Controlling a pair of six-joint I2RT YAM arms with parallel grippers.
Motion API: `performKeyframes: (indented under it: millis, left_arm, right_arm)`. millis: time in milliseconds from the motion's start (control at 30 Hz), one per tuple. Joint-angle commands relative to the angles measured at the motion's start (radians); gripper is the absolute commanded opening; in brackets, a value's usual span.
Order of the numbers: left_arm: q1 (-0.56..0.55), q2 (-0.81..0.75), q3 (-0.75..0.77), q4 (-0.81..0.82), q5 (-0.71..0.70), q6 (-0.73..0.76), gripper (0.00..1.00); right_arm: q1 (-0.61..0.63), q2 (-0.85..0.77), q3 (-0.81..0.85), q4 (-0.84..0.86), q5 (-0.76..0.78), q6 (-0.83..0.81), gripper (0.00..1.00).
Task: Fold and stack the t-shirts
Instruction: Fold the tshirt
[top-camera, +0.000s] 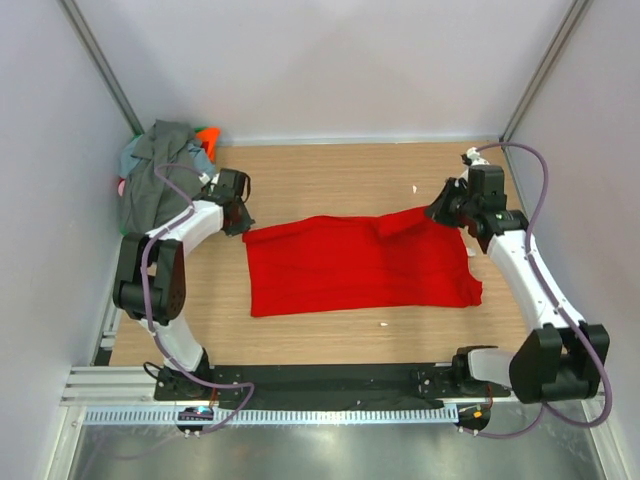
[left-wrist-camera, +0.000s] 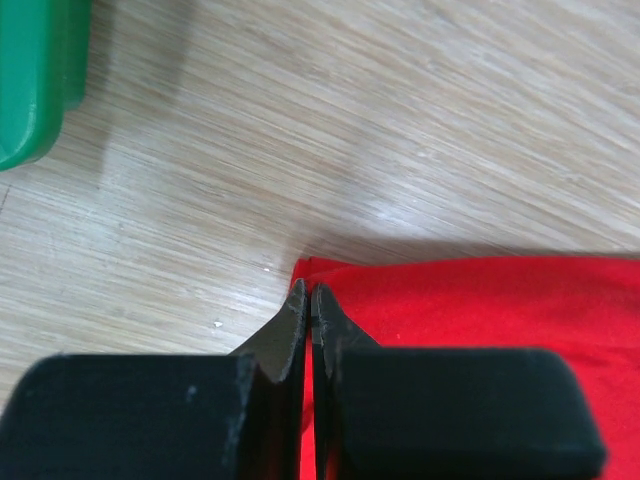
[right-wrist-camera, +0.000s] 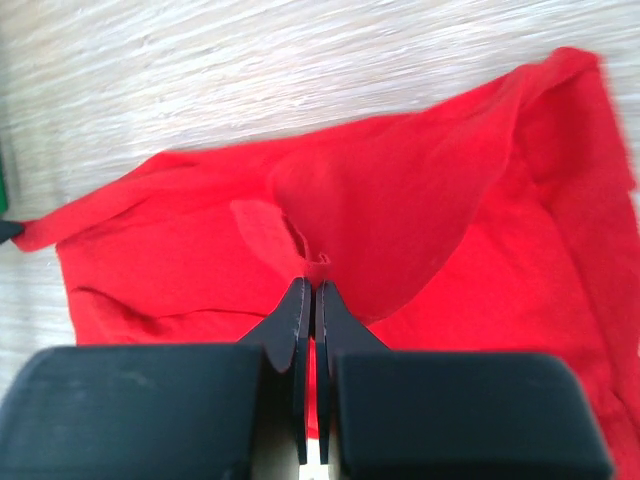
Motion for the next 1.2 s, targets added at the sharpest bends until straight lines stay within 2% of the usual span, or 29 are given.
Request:
performKeyframes:
  millis: [0, 200, 367, 767, 1167]
  left_arm:
    - [-0.004, 0.015, 0.020, 0.018, -0.001, 0.021, 0.00]
    - [-0.004, 0.030, 0.042, 0.019, -0.014, 0.029, 0.00]
    - [-0.004, 0.049, 0.068, 0.006, -0.036, 0.033, 0.00]
    - [-0.005, 0.040, 0.057, -0.010, -0.045, 0.027, 0.00]
    - [-0.066, -0.086, -0.027, -0.060, -0.117, 0.003, 0.00]
  right_arm:
    - [0.000, -0.089, -0.026, -0.045, 0.117, 0.004, 0.02]
    - [-0.003, -0.249, -0.031, -0.111, 0.281, 0.005, 0.01]
    - [-0.015, -0.278, -0.039, -0.190, 0.436, 0.005, 0.01]
    - [-0.032, -0.356, -0.187, -0.193, 0.483, 0.086, 0.01]
    - [-0.035, -0.343, -0.214, -0.246, 0.677, 0.189, 0.01]
